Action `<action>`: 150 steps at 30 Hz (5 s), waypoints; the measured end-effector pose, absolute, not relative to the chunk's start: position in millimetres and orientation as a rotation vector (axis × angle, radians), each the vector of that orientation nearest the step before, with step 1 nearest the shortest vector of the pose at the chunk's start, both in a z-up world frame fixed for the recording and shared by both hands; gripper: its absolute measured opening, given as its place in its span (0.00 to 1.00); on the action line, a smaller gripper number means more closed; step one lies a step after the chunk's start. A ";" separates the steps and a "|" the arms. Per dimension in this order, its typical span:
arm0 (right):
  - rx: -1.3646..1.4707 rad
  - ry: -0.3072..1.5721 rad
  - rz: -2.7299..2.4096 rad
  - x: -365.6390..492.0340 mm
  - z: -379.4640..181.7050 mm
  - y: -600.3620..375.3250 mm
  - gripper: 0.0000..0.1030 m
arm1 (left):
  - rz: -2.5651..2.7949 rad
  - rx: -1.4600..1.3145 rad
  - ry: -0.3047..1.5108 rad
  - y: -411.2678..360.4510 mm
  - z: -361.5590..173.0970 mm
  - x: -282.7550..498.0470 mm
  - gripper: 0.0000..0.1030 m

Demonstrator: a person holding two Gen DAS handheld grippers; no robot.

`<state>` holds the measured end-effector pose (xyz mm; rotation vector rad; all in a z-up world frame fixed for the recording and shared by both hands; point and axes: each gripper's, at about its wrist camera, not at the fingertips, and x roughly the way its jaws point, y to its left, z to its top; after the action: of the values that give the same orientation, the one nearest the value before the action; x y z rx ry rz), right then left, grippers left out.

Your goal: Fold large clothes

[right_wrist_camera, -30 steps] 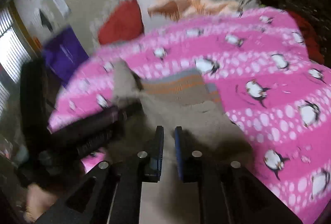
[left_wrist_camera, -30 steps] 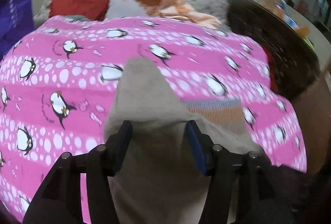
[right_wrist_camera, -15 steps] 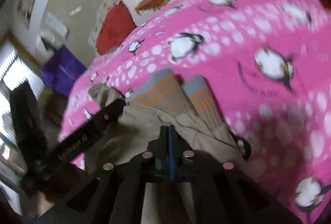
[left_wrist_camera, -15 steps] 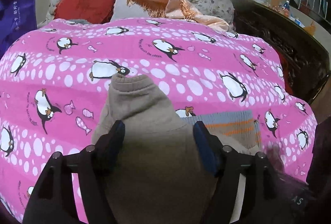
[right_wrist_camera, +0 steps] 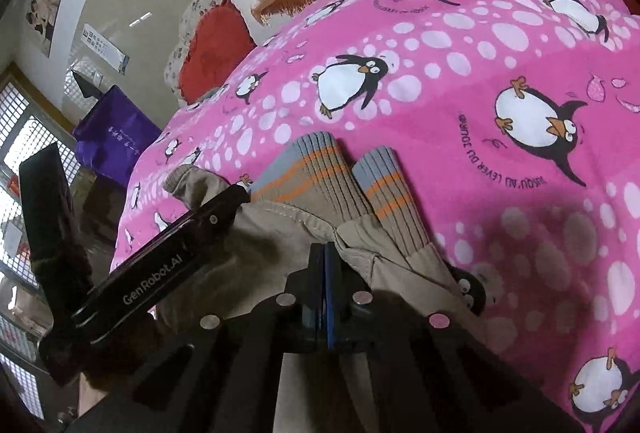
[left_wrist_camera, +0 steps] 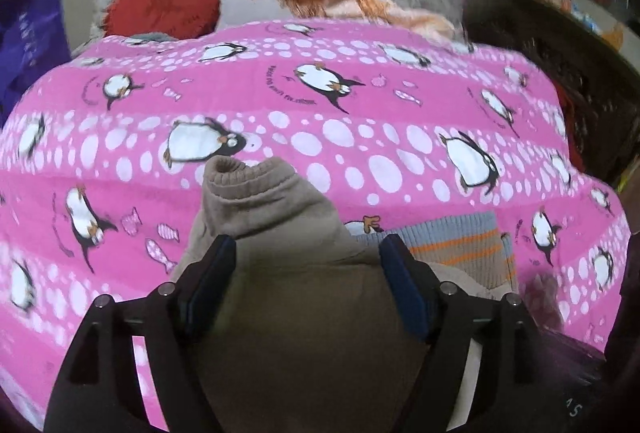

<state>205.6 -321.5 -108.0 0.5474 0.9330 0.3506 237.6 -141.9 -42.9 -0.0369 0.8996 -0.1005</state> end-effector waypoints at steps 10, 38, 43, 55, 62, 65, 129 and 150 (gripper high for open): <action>0.347 0.795 0.371 139.9 -20.0 -371.3 0.84 | -0.292 -0.106 0.901 -63.4 0.1 151.0 0.89; 0.494 0.878 0.683 163.9 -123.6 -347.7 0.26 | -0.502 -0.310 0.928 -65.7 -67.9 112.2 1.00; 0.472 0.883 0.697 171.5 -121.1 -341.1 0.36 | -0.496 -0.351 0.921 -62.4 -71.0 116.9 1.00; 0.438 0.830 0.616 147.3 -100.2 -334.9 0.10 | -0.433 -0.449 0.888 -49.1 -54.3 109.1 0.12; 0.507 0.796 0.701 147.4 -59.1 -294.2 0.09 | -0.426 -0.510 0.825 17.9 -8.8 97.3 0.11; 0.567 0.811 0.769 160.7 -56.7 -255.1 0.09 | -0.384 -0.479 0.810 57.2 1.3 96.8 0.12; 0.084 0.834 0.439 65.9 -18.9 -167.6 0.05 | -0.249 -0.296 0.719 58.4 -1.5 44.4 1.00; 0.089 0.900 0.175 188.3 -91.8 -121.3 0.25 | -0.063 -0.316 0.985 37.9 -88.7 244.4 1.00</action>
<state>188.3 -121.3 -91.8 0.0892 0.9002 0.1752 244.4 37.9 -88.7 -0.3156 0.9853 -0.0627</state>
